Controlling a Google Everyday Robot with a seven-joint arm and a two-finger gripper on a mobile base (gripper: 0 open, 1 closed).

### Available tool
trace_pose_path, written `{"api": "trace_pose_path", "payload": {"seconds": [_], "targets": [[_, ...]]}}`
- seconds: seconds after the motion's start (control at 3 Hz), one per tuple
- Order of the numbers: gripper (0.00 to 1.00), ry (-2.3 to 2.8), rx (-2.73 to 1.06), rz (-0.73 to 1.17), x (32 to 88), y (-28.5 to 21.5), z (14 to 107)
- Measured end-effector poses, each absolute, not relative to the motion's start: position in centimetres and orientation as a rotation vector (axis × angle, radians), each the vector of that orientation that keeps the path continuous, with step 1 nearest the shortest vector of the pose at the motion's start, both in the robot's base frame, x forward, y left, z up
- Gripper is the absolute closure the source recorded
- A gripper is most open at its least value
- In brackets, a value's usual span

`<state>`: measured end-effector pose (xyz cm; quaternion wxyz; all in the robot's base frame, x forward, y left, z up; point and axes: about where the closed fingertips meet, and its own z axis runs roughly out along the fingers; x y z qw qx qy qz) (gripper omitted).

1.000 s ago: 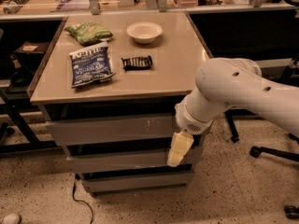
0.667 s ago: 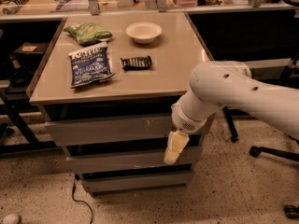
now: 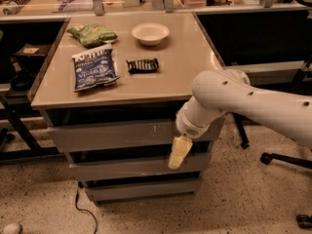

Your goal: Open top drawer

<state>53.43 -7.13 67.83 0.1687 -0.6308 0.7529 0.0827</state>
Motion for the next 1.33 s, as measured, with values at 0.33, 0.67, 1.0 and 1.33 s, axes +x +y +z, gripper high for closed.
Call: {"api": "trace_pose_path", "payload": {"seconds": [0.33,0.67,1.0,1.33], "targets": [[0.0,2.136,-1.798,0.251,54.4,-7.1,66.3],[0.0,2.119,-1.805,0.259,55.5,-7.2,65.3],[0.0,2.127,-1.813,0.296,55.1,-7.1,64.0],[0.0,2.141,-1.812,0.325,54.3,-7.3,64.1]]}}
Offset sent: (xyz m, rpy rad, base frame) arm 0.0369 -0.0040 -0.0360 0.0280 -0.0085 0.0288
